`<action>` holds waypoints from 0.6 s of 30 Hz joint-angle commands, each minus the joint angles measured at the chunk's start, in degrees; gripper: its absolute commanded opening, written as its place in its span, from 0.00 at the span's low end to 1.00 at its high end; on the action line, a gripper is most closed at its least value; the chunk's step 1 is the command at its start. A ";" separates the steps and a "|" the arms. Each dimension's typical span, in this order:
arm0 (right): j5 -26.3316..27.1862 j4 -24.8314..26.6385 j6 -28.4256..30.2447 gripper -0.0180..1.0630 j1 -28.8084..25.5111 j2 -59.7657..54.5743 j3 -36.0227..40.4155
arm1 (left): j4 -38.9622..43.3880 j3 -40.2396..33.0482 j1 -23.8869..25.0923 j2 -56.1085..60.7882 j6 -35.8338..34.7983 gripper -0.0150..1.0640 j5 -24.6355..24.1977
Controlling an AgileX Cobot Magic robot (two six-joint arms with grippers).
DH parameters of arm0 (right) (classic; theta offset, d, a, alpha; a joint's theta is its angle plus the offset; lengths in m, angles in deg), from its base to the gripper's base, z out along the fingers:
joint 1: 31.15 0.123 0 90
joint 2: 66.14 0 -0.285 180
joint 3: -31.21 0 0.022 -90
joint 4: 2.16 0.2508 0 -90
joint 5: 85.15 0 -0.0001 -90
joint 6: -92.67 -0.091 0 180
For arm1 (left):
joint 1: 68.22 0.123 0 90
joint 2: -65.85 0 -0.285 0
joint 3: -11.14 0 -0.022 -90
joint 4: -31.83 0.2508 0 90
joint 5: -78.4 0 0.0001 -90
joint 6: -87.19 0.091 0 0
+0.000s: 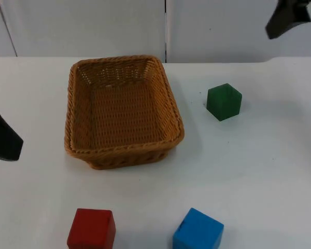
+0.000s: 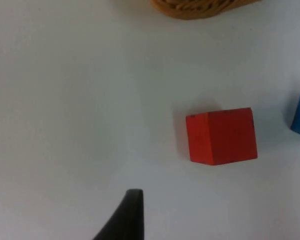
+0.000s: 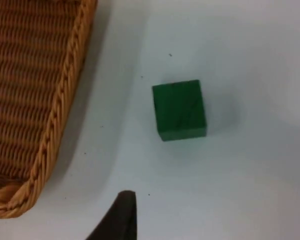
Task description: Pick up one cube with each hand and place exactly two cubes into the same basket, leaving the remaining cube outside.
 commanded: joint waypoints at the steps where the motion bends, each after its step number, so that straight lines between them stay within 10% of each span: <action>1: -1.29 -0.49 0.32 0.99 1.04 -2.01 -2.60 | -1.29 0.30 -0.95 -0.62 0.30 0.93 0.38; 18: -6.86 -3.86 0.22 0.99 3.17 -15.14 -15.60 | -0.39 0.30 -12.40 -10.92 -3.88 0.93 8.39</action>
